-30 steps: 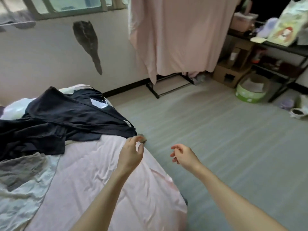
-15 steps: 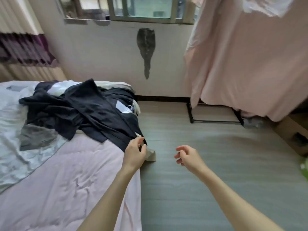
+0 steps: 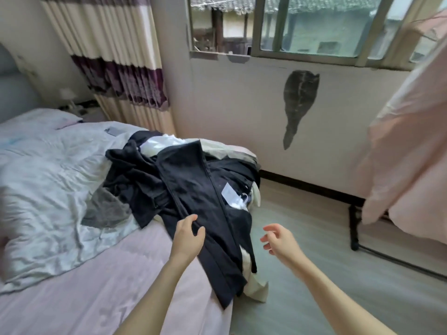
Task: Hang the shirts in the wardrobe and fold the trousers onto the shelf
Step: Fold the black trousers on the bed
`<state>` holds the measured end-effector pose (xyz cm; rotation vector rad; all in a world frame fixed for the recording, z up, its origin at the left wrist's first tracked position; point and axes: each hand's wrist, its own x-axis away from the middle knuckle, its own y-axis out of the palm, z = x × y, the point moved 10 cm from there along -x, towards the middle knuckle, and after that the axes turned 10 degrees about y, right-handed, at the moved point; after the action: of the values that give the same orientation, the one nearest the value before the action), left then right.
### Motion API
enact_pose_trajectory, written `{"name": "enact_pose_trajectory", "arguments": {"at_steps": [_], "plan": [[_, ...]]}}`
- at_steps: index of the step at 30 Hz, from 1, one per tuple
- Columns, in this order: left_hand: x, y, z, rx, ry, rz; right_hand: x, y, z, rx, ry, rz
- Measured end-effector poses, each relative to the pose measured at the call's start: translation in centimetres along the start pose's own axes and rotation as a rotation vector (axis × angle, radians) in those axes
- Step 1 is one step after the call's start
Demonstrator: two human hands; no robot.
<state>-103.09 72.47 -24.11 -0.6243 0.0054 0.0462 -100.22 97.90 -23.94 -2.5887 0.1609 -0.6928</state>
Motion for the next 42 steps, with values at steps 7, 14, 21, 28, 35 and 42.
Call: {"name": "enact_pose_trajectory", "arguments": {"at_steps": [7,14,21,28,35,42], "plan": [[-15.0,-3.2,-3.8,-0.050,-0.163,0.042,-16.2,4.9,-10.7,0.178,-0.063,-0.105],[-28.7,-5.3,-9.2,-0.145,-0.250,0.074,-32.9,13.3,-20.7,0.221,-0.179,-0.176],[-37.3,-2.9,-17.0,-0.126,-0.369,0.101,-50.7,22.9,-26.2,-0.012,0.052,-0.279],[-39.5,-4.2,-20.3,0.135,-0.503,0.261,-50.1,27.0,-26.2,0.104,-0.117,-0.184],[-35.8,-2.6,-21.6,0.489,-0.759,0.347,-34.1,29.9,-17.1,0.130,-0.335,-0.686],[-28.2,-3.2,-21.0,0.411,-0.690,0.404,-34.2,25.6,-14.7,0.040,-0.063,-0.504]]}}
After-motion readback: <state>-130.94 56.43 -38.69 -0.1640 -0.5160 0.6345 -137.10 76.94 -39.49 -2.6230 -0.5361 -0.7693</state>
